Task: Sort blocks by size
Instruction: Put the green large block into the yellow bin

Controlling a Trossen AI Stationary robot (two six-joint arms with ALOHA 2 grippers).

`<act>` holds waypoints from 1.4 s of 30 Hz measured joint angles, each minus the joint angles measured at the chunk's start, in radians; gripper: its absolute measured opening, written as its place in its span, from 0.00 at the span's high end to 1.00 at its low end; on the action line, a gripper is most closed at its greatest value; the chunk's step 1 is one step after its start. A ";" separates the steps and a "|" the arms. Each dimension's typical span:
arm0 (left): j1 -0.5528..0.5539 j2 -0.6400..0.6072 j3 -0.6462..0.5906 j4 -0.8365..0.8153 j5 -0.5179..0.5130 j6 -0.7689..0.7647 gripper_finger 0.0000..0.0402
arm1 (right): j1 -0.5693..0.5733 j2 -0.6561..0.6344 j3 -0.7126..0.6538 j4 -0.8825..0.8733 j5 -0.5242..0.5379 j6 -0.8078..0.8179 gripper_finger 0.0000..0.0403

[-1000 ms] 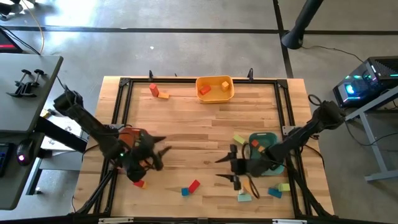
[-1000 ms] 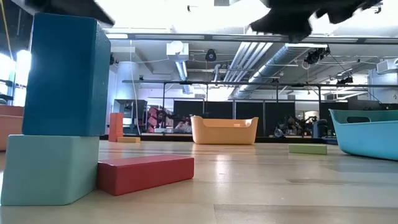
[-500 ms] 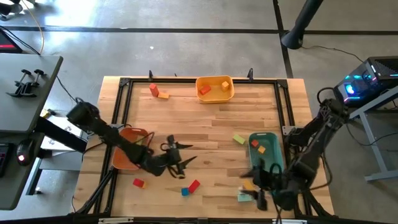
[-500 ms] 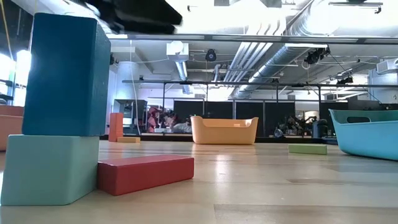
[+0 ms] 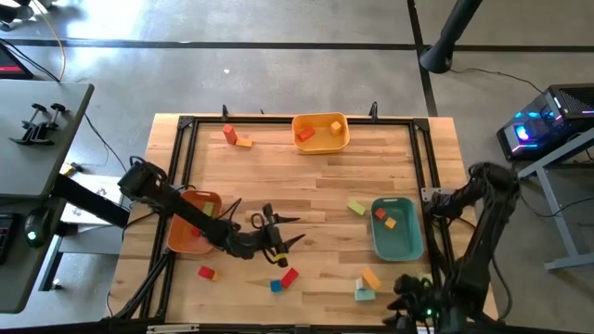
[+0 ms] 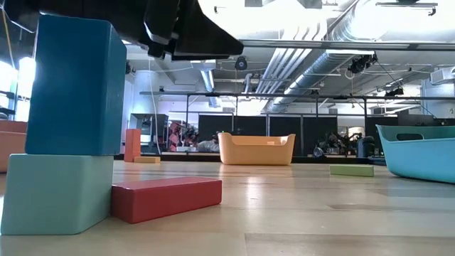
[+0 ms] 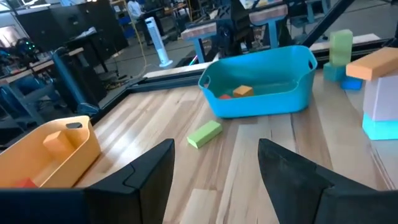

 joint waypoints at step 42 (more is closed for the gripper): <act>0.059 -0.003 0.000 0.048 0.029 -0.013 0.46 | -0.035 0.164 0.140 0.117 0.276 -0.633 0.41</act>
